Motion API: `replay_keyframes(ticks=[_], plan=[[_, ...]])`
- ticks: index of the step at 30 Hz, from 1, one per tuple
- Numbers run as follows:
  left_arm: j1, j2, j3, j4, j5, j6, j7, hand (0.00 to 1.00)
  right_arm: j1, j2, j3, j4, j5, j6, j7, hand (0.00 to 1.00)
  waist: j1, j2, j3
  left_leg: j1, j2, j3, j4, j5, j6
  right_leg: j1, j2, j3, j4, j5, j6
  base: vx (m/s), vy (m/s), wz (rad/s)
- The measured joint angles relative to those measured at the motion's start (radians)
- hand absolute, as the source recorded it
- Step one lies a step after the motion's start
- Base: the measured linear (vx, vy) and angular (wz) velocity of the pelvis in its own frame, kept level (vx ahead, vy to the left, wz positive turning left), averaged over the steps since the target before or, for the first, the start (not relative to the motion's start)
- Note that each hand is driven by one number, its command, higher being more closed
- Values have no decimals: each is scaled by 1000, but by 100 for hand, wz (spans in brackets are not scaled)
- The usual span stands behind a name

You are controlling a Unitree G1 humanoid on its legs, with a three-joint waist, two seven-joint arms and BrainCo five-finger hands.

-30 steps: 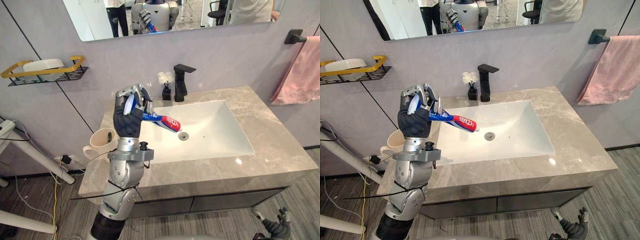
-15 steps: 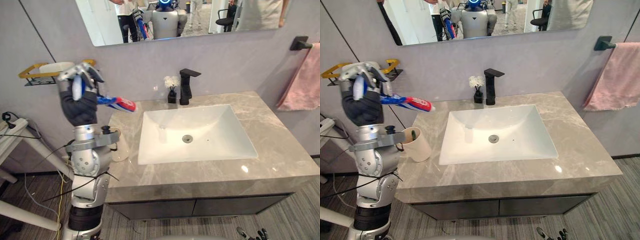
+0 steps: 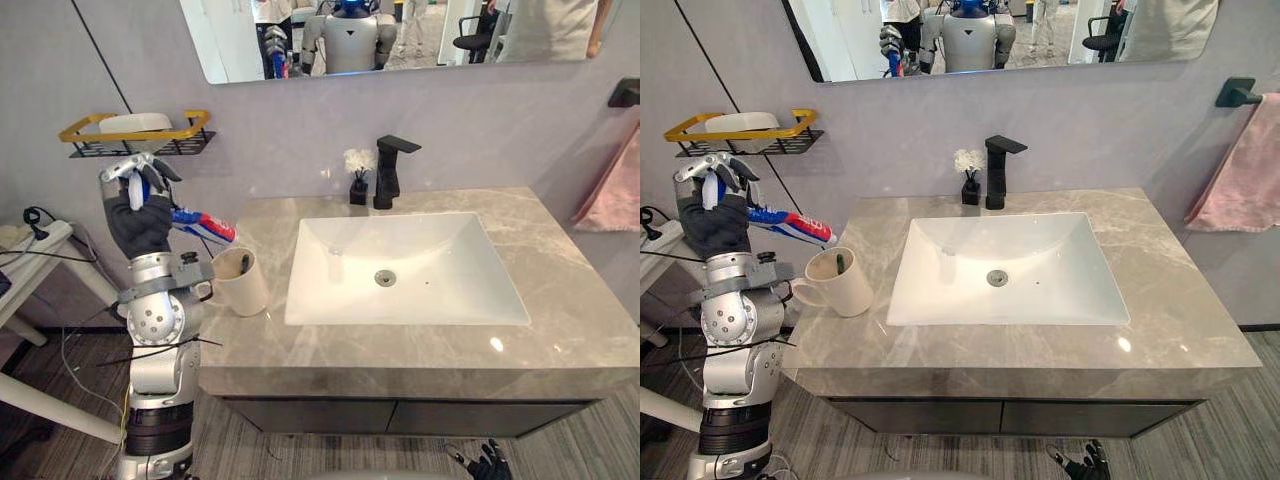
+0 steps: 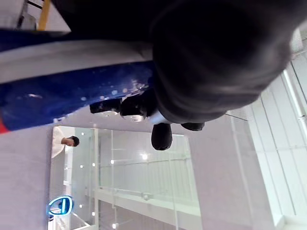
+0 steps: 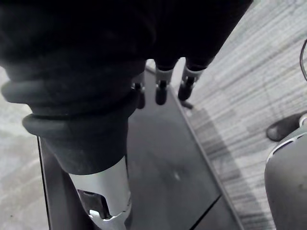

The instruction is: Organize washtable

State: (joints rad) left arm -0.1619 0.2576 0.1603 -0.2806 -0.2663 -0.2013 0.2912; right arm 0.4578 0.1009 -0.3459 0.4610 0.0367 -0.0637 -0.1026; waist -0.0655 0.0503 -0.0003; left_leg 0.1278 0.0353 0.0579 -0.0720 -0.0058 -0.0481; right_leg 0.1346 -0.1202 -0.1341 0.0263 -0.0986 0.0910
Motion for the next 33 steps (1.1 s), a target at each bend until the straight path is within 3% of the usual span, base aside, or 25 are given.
replay_keyframes(ticks=[12, 25, 26, 33], plan=[[29, 0, -9, 117, 3, 39, -4, 100, -9, -32, 32, 64, 1, 0, -1, 0, 4, -16, -10, -9, 2, 4, -1, 0, 0, 0, -1, 2, -10, 0, 0, 0, 0, 0], [42, 0, -45, 150, 5, 41, -13, 100, -6, -33, 50, 71, 0, 1, 0, 0, 18, -20, -13, -9, 5, 12, -1, -1, -1, -2, -1, 7, -10, 0, 0, -2, -1, -1], [42, 0, -47, 159, 5, 42, -17, 0, -6, -34, 51, 71, -1, 1, 0, 0, 18, -21, -13, -8, 5, 12, -1, -1, -1, -2, -1, 7, -10, 0, 0, 0, 0, 0], [41, 0, -88, 244, 3, 53, -32, 0, -10, -32, 75, 71, -8, 3, 0, 0, 18, -23, -14, -5, 5, 12, -1, -1, -1, -2, -1, 5, -12, 1, 0, 0, 0, 0]])
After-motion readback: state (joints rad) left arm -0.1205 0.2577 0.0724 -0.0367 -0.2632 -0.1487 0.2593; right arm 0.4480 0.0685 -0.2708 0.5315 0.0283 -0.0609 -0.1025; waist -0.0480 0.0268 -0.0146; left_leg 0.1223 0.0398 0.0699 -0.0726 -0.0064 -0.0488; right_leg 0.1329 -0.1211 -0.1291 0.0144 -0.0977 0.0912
